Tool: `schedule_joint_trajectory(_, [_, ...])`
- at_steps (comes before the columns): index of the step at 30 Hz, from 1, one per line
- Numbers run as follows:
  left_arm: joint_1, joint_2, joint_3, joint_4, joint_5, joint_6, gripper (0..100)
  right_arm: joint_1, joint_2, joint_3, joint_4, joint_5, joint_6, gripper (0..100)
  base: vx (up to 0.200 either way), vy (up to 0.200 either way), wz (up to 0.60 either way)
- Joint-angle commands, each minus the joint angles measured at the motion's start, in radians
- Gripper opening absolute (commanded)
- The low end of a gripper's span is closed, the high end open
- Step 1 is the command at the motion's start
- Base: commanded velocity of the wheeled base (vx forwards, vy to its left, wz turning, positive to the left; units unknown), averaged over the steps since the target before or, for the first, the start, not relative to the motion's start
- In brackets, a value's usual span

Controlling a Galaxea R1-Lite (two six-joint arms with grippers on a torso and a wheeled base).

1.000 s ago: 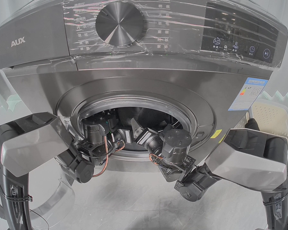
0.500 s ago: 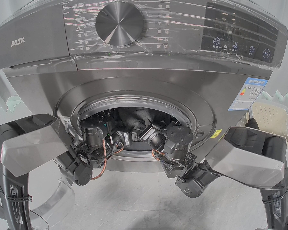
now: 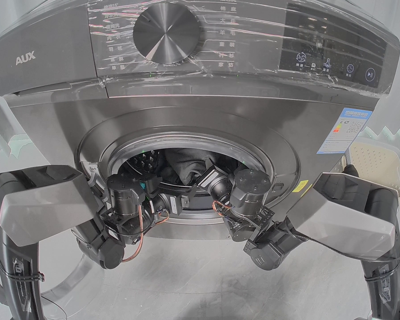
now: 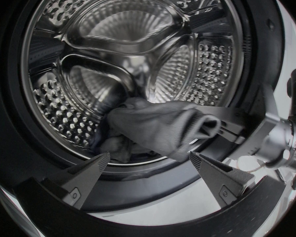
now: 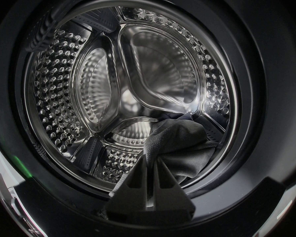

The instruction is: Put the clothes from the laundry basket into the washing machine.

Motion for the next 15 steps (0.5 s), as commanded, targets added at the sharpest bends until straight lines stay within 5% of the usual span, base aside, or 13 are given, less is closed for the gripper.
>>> schedule_joint_trajectory(1, [-0.024,-0.001,0.019,-0.008,-0.015,0.002,100,-0.001,-0.001,-0.004,-0.001,0.000,0.000,0,0.000,0.000,0.00])
schedule_joint_trajectory(6, [-0.043,-0.007,0.029,-0.027,-0.018,0.006,100,0.004,-0.003,0.003,-0.003,0.008,-0.003,0,0.000,0.000,0.00])
schedule_joint_trajectory(7, [-0.044,-0.007,0.034,-0.031,-0.018,0.006,100,0.002,-0.003,0.003,-0.003,0.006,-0.003,100,0.000,0.000,0.00])
schedule_joint_trajectory(15, [-0.044,-0.022,0.042,-0.050,-0.016,0.006,100,0.023,-0.020,0.092,-0.005,0.003,-0.010,100,0.000,0.000,0.00])
